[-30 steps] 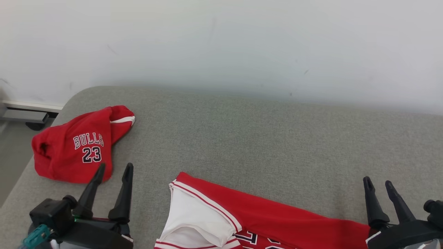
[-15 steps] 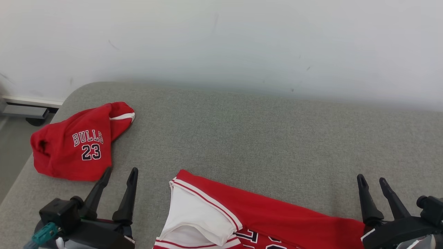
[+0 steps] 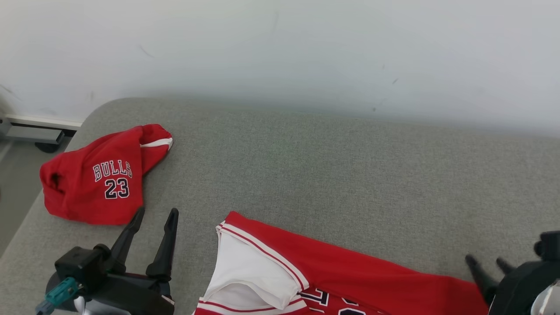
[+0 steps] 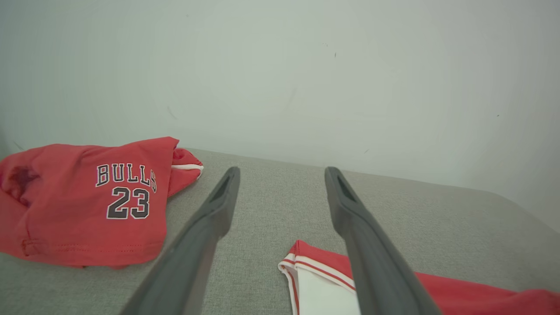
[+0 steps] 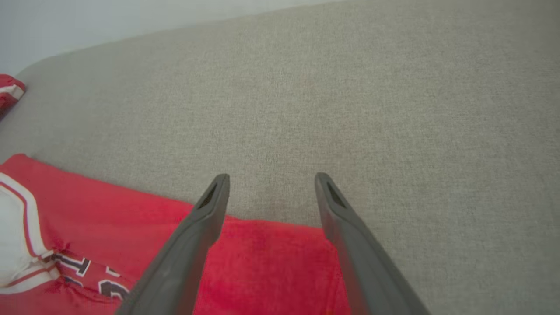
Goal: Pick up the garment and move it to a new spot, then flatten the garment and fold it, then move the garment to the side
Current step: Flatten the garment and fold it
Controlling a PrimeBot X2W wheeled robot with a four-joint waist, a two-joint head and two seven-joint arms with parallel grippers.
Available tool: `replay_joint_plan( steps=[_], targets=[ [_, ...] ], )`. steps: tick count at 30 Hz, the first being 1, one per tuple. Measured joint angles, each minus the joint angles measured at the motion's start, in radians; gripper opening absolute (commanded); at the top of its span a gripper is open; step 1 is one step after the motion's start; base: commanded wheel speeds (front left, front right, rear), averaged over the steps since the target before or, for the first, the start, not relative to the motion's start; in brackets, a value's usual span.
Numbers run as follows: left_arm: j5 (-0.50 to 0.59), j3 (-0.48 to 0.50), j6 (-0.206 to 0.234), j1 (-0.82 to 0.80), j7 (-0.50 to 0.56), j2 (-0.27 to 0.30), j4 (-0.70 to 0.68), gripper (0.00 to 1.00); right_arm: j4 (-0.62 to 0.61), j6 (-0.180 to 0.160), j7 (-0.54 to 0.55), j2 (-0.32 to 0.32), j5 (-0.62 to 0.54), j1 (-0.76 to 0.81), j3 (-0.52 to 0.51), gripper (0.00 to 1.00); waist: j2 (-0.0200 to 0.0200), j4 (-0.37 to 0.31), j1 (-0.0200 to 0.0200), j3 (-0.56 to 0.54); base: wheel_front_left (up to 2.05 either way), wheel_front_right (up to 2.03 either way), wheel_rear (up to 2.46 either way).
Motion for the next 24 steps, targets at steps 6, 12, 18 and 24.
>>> replay_joint_plan(
  steps=[6, 12, 18, 24],
  targets=[
    [0.003, -0.007, 0.0, -0.001, 0.0, -0.003, -0.002, 1.0, -0.273, 0.0, 0.277, -0.001, 0.013, 0.144, 0.021, 1.0, -0.0001, 0.005, 0.0, 0.022, 0.0, 0.0, 0.0],
    [0.011, -0.011, -0.009, -0.018, -0.002, -0.01, -0.006, 1.0, -0.347, 0.0, 0.355, 0.0, 0.021, 0.264, -0.043, 1.0, 0.0, 0.002, 0.0, 0.054, 0.0, 0.0, 0.0],
    [0.019, -0.015, -0.017, -0.04, -0.005, -0.023, -0.007, 1.0, -0.3, 0.0, 0.338, 0.0, -0.003, 0.241, -0.083, 1.0, 0.0, -0.002, 0.0001, 0.085, 0.0, 0.0, 0.0],
    [0.027, -0.025, -0.024, -0.056, -0.007, -0.04, 0.0, 1.0, -0.206, 0.0, 0.337, -0.001, -0.021, 0.204, -0.096, 1.0, 0.0, 0.005, 0.0001, 0.104, 0.0, 0.0, 0.0]
  ],
)
